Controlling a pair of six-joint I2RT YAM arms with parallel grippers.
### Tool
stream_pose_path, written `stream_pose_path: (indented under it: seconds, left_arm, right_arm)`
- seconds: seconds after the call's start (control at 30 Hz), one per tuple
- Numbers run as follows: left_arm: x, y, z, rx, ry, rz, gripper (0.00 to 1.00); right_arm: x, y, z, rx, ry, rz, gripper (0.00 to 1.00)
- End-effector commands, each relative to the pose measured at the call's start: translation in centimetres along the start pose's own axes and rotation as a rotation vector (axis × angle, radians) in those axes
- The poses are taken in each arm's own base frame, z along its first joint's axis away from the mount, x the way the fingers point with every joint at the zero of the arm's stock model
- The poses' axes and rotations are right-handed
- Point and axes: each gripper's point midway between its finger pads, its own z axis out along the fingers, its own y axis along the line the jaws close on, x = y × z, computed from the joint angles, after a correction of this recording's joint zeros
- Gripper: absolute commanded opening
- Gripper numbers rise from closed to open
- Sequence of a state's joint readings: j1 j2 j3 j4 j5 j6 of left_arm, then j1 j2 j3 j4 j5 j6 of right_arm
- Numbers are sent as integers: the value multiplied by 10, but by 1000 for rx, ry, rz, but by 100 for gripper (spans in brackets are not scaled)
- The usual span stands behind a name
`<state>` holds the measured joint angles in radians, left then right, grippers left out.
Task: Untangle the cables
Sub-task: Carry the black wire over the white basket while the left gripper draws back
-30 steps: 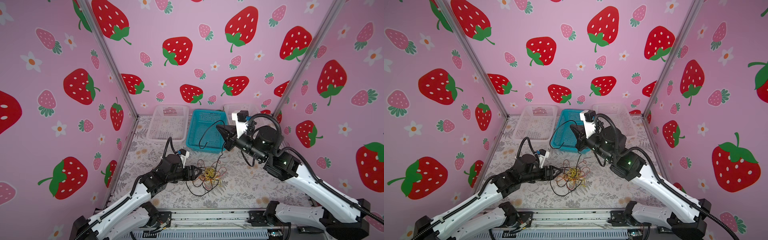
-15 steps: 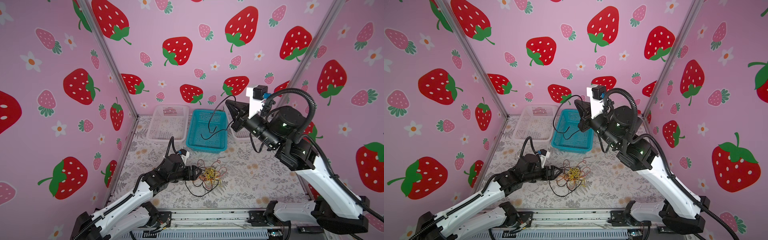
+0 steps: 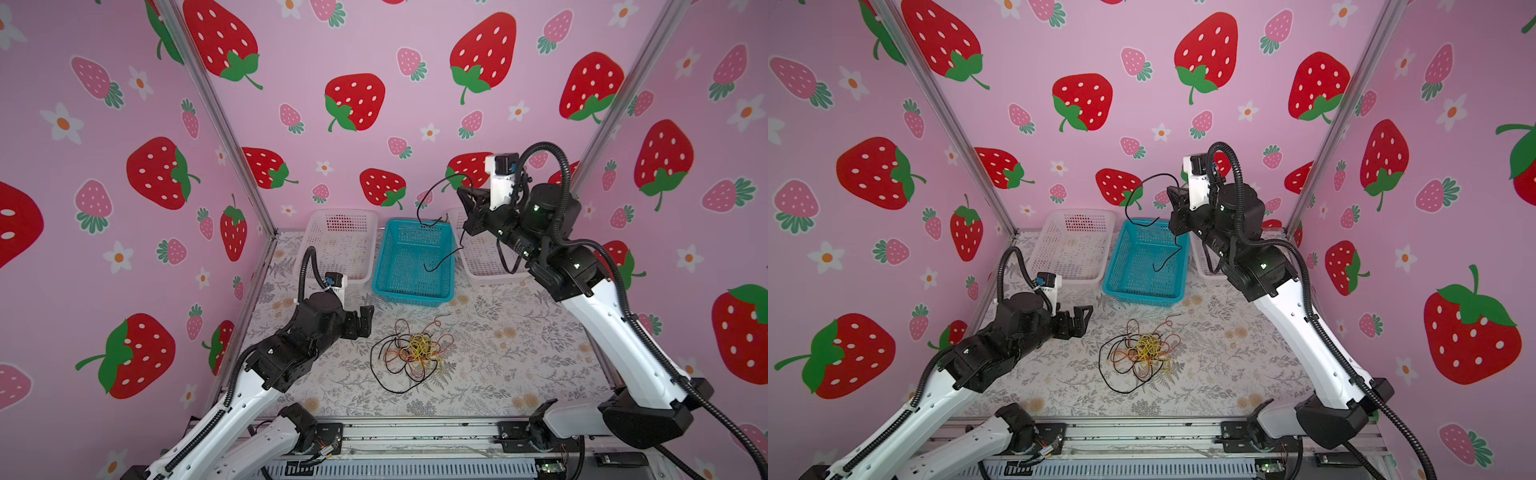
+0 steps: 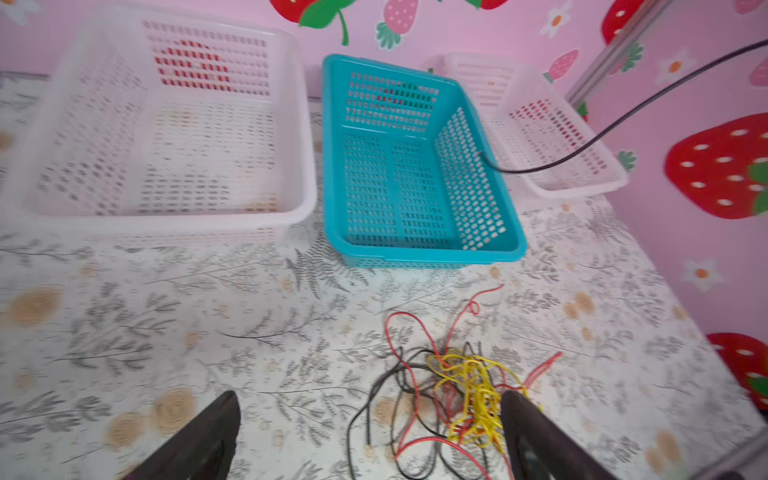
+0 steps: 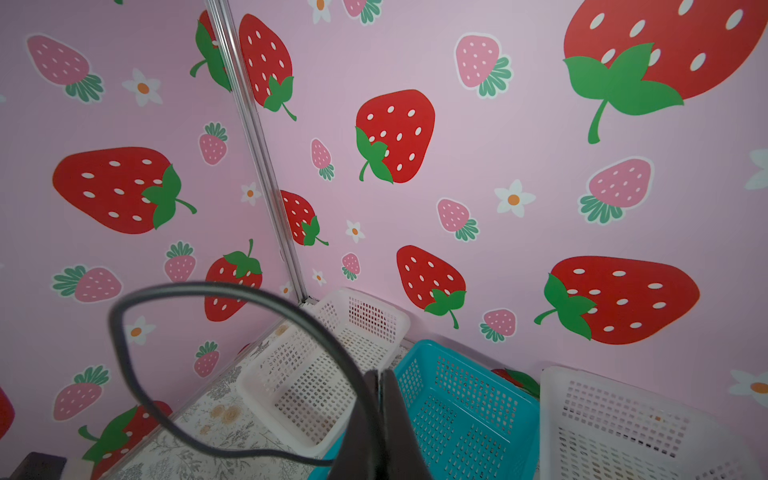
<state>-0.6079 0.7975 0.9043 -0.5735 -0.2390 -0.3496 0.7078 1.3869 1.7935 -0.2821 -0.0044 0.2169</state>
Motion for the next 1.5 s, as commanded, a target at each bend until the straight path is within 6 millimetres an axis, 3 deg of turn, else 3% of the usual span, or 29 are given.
stream_pose_path:
  seconds: [0.0,0.1,0.17,0.37,0.67,1.0,1.13,1.3,1.47]
  left_arm:
    - [-5,53,-6,-270,-74,121,99]
    - [4,85,-6,-407,-121,52,99]
    - [12,93,-5,-406,-160,0,99]
    - [20,94,-13,-352,-271,-19,99]
    - [16,107,-32,-401,-409,-19,99]
    - [18,106,-26,-405,-383,-1,99]
    - [20,104,-24,-393,-378,3,99]
    - [21,103,-21,-382,-383,7,99]
    - [23,102,-18,-377,-375,10,99]
  right_arm:
    - [-28,5,-10,-42,-74,27,0]
    - [-27,5,-6,-59,-73,51,0]
    - [-25,3,-1,-59,-73,66,0]
    - [-19,-2,14,-51,-78,80,0]
    - [-1,-4,45,-58,-40,67,0]
    - [18,-23,73,15,-16,33,0]
    - [24,-44,79,93,-6,13,0]
    - [9,-102,66,311,-62,-1,0]
    - [-3,-158,55,397,-125,89,0]
